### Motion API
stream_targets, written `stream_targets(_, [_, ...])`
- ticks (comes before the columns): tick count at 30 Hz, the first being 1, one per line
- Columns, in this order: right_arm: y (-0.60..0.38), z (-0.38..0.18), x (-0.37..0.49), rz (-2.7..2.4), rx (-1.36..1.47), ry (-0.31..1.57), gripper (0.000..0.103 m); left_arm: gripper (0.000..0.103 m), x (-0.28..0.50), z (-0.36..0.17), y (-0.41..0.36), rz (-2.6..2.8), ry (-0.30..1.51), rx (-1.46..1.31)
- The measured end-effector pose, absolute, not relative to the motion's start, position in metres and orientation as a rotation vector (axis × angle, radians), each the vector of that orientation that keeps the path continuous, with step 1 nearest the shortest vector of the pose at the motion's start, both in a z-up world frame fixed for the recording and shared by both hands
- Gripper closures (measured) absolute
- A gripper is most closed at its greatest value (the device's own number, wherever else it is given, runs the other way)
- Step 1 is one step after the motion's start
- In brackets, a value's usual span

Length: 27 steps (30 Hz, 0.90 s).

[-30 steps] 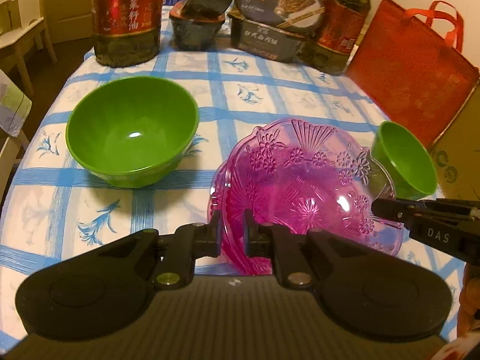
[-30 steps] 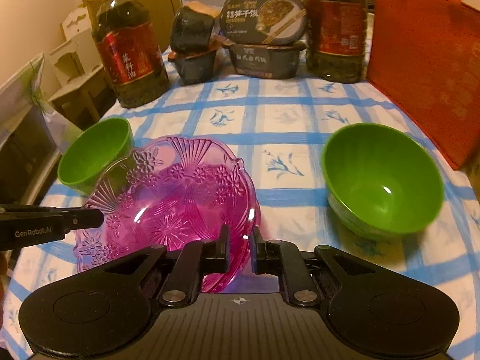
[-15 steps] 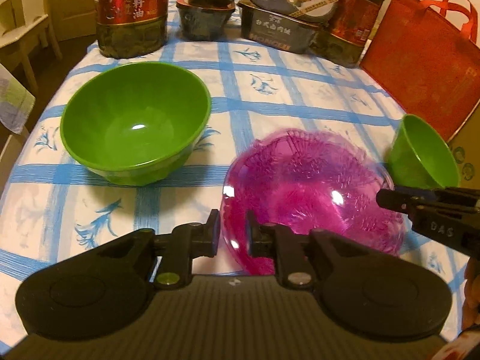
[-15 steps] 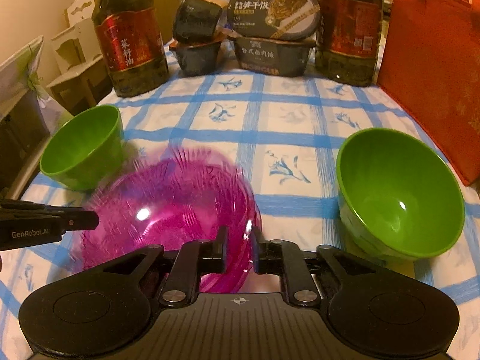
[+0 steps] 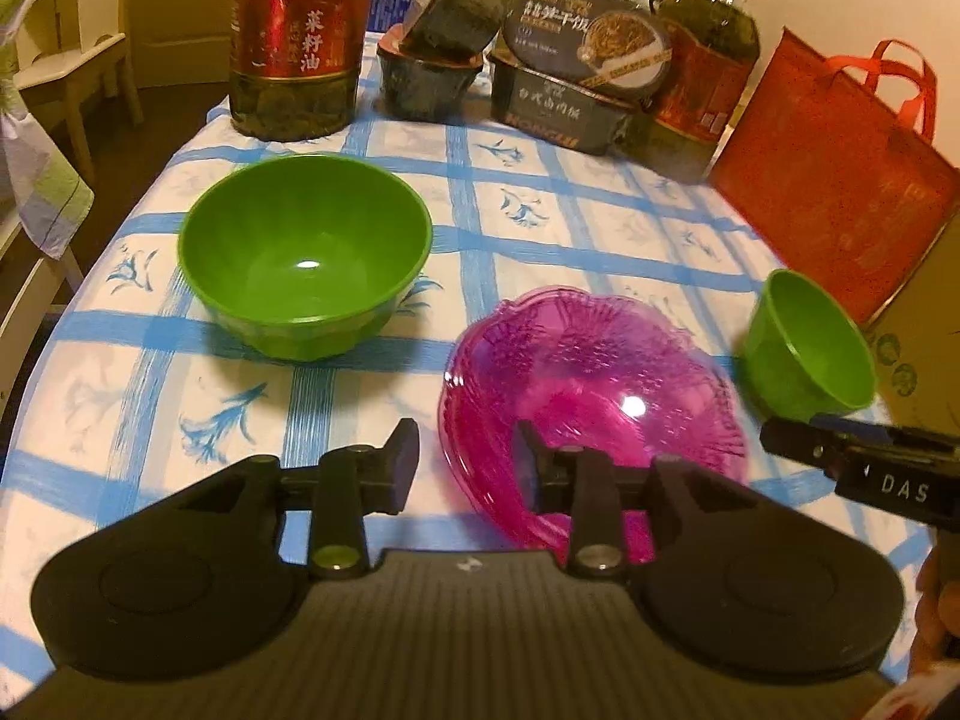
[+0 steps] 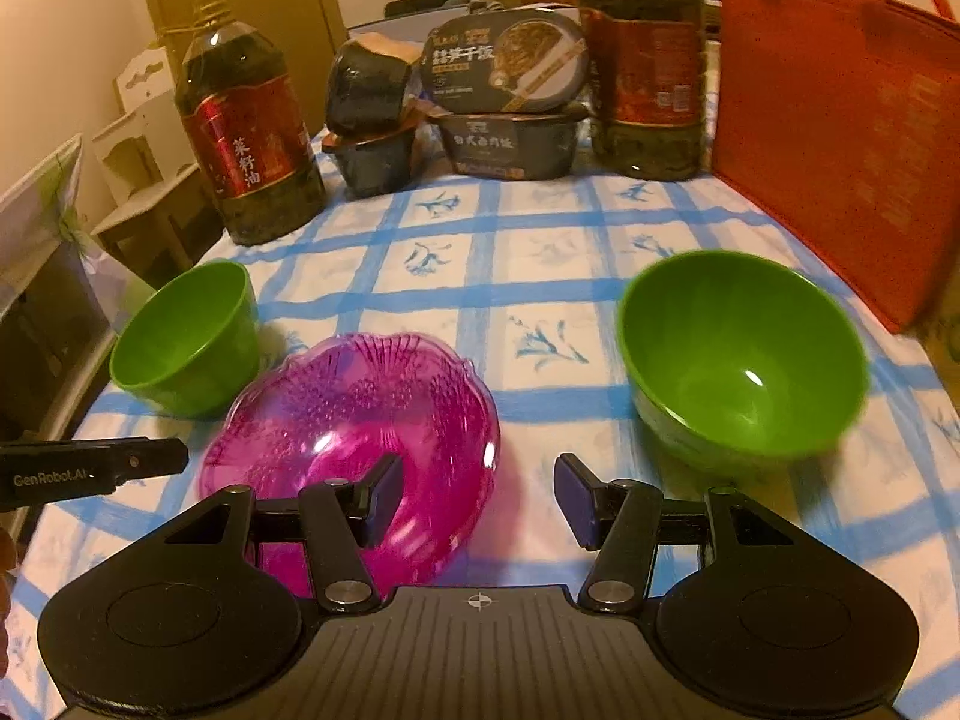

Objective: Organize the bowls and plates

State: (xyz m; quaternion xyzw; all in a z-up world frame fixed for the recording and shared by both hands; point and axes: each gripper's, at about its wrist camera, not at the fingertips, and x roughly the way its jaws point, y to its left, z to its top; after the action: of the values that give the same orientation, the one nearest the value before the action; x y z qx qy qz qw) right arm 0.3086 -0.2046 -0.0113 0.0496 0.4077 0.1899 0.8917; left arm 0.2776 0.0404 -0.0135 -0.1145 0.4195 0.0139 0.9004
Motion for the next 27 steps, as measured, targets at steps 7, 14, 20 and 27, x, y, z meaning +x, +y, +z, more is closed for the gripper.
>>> stream_targets(7, [-0.226, 0.006, 0.257, 0.358, 0.162, 0.856, 0.047, 0.066, 0.231, 0.002, 0.03, 0.012, 0.855, -0.266])
stream_targets(14, [-0.247, 0.018, 0.207, 0.325, 0.206, 0.863, 0.047, 0.061, 0.18, 0.014, 0.018, -0.008, 0.841, -0.305])
stream_targets(20, [-0.26, 0.025, 0.169, 0.311, 0.235, 0.863, 0.047, 0.055, 0.139, 0.021, 0.009, -0.023, 0.828, -0.319])
stream_targets(27, [-0.263, 0.028, 0.131, 0.317, 0.224, 0.874, 0.047, 0.05, 0.103, 0.02, 0.002, -0.035, 0.838, -0.329])
